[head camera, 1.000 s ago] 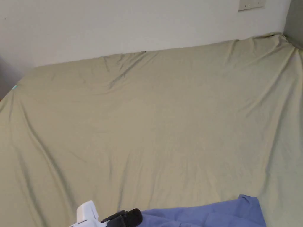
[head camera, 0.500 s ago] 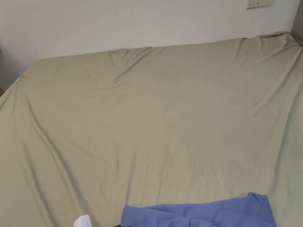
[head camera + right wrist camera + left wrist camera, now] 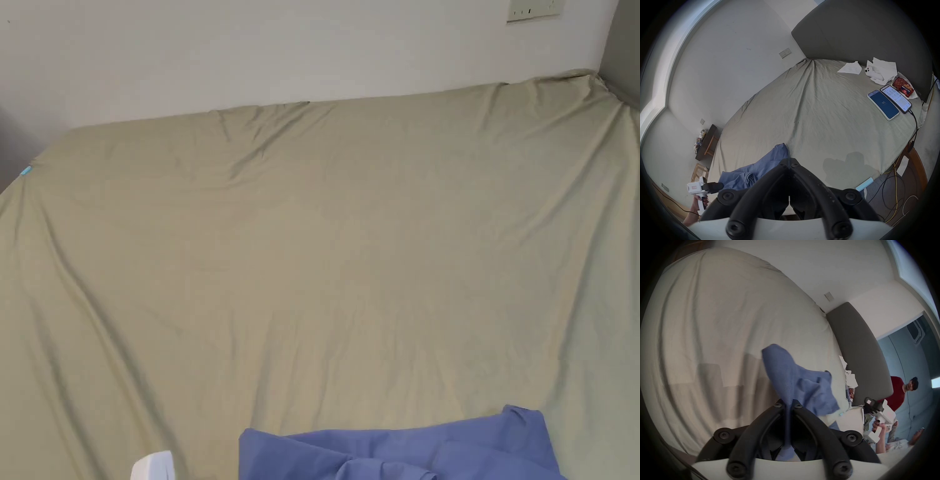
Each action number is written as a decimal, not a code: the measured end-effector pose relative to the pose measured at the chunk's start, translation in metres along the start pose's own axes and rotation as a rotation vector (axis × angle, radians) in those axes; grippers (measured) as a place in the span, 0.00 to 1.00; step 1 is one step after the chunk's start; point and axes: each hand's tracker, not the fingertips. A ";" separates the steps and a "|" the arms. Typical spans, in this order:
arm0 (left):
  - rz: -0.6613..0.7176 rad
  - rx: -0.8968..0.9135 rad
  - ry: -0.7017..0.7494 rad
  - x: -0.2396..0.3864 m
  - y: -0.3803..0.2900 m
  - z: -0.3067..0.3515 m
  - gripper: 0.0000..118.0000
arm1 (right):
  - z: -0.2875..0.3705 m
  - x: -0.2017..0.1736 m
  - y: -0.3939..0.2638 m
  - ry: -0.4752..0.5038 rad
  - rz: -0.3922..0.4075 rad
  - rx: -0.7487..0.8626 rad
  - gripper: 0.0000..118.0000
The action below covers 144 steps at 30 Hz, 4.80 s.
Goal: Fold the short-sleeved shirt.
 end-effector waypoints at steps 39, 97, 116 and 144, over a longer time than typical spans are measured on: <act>-0.139 -0.374 -0.218 0.176 -0.054 -0.281 0.16 | 0.055 0.110 -0.013 -0.043 -0.142 0.085 0.00; -0.089 -0.267 -0.138 0.102 -0.004 -0.216 0.24 | -0.221 -0.062 -0.010 -0.133 0.583 -0.541 0.00; 0.003 -0.231 0.376 -0.158 0.127 0.025 0.23 | -0.167 -0.148 0.025 -0.055 0.468 -0.244 0.00; -0.369 0.753 0.891 -0.001 0.110 0.156 1.00 | -0.118 -0.219 0.076 -0.054 0.575 0.117 0.00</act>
